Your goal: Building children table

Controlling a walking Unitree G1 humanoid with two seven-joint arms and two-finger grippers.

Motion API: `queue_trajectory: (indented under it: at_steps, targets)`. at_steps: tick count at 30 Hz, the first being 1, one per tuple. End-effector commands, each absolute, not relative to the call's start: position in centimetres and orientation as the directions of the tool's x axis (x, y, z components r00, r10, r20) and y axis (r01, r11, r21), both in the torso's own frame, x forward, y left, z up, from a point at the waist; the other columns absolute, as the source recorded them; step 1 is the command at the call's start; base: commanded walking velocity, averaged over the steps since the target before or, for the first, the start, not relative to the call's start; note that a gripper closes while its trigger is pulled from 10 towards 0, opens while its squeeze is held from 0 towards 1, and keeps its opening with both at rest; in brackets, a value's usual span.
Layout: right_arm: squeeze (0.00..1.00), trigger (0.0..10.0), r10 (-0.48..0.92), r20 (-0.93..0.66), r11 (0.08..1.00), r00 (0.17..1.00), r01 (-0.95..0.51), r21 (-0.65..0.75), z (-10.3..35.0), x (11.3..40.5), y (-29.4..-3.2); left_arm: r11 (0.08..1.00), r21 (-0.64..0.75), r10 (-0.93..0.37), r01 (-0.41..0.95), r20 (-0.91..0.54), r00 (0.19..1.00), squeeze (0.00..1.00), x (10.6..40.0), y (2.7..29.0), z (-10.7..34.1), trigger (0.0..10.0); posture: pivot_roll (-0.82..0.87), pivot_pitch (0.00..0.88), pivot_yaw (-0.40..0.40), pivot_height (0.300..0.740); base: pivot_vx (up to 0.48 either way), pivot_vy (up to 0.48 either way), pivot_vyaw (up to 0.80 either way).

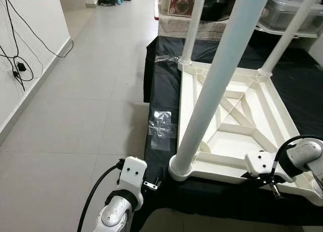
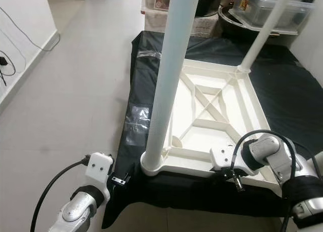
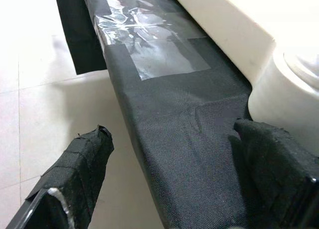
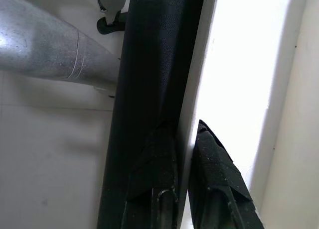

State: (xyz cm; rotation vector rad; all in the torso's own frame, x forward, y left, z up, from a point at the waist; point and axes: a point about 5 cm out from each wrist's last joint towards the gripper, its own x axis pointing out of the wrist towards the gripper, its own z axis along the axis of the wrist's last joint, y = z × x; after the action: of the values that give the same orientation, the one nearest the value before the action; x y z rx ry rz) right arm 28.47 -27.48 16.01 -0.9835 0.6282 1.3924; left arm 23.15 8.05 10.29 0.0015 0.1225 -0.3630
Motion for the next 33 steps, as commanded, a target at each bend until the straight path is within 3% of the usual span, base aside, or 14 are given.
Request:
queue_trajectory:
  at_steps: [1, 20, 30, 31, 33]
  targets:
    - [0.00, 0.0, 0.517, -0.856, -0.255, 0.008, -0.953, -0.162, 14.9, 28.1, -25.5, 0.933, -0.022, -0.357, 0.358, -0.152, 0.922, 0.00, 23.0, 8.1, 9.6, 10.0, 0.06, 0.152, -0.084, 0.740, 0.000, 0.000, 0.00]
    - [0.00, 0.0, 0.643, -0.765, -0.352, 0.021, -0.880, -0.320, 16.9, 29.5, -21.5, 0.934, -0.017, -0.356, 0.358, -0.154, 0.922, 0.00, 23.1, 8.2, 9.6, 10.0, 0.06, 0.151, -0.084, 0.740, 0.000, 0.000, 0.00]
    - [0.00, 0.0, 0.690, -0.722, -0.332, 0.053, -0.863, -0.381, 17.6, 30.2, -20.0, 0.934, -0.018, -0.356, 0.358, -0.154, 0.922, 0.00, 23.1, 8.1, 9.6, 10.0, 0.05, 0.151, -0.088, 0.740, 0.000, 0.000, 0.00]
    - [0.00, 4.7, 0.681, -0.730, -0.324, 0.055, -0.872, -0.368, 17.5, 30.4, -19.9, 0.934, -0.019, -0.356, 0.358, -0.154, 0.922, 0.00, 23.1, 8.1, 9.6, 10.0, 0.05, 0.151, -0.088, 0.740, 0.000, 0.000, 0.00]
    - [0.00, 4.7, 0.671, -0.739, -0.318, 0.056, -0.879, -0.356, 17.3, 30.4, -20.0, 0.934, -0.019, -0.356, 0.358, -0.154, 0.922, 0.00, 23.1, 8.0, 9.6, 10.0, 0.05, 0.151, -0.088, 0.740, 0.000, 0.000, 0.00]
